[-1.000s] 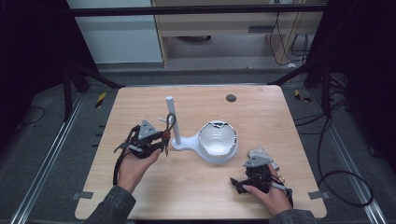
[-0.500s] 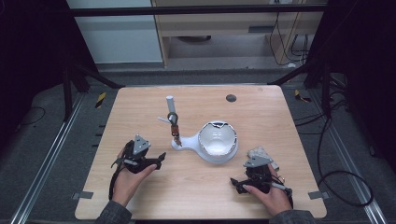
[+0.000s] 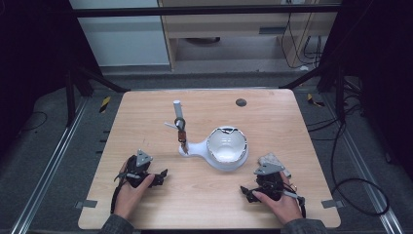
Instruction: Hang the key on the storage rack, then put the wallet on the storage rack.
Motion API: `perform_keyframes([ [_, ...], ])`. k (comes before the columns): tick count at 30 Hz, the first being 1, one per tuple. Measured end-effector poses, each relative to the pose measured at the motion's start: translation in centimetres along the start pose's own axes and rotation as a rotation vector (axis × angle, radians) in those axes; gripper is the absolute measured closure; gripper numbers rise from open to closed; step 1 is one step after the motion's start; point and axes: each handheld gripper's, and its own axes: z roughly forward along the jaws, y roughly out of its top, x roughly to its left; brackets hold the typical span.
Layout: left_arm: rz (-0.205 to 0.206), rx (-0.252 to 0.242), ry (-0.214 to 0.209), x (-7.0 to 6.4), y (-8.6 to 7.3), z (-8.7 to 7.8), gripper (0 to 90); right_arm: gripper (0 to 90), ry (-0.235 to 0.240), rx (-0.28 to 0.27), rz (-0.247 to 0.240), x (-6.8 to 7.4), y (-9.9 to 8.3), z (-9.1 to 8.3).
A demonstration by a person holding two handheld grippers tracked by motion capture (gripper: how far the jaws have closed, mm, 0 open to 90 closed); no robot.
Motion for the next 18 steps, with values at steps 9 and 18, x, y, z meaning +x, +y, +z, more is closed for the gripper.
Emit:
perform_keyframes([
  [9,0.002,0.033,0.010,0.2,-0.5,0.6,4.4,6.2,-0.009,0.019,-0.011,-0.3,0.9,-1.9],
  [18,-0.044,0.033,-0.016,0.5,-0.7,0.9,1.4,6.5,-0.053,0.075,-0.006,-2.6,2.4,-5.1],
])
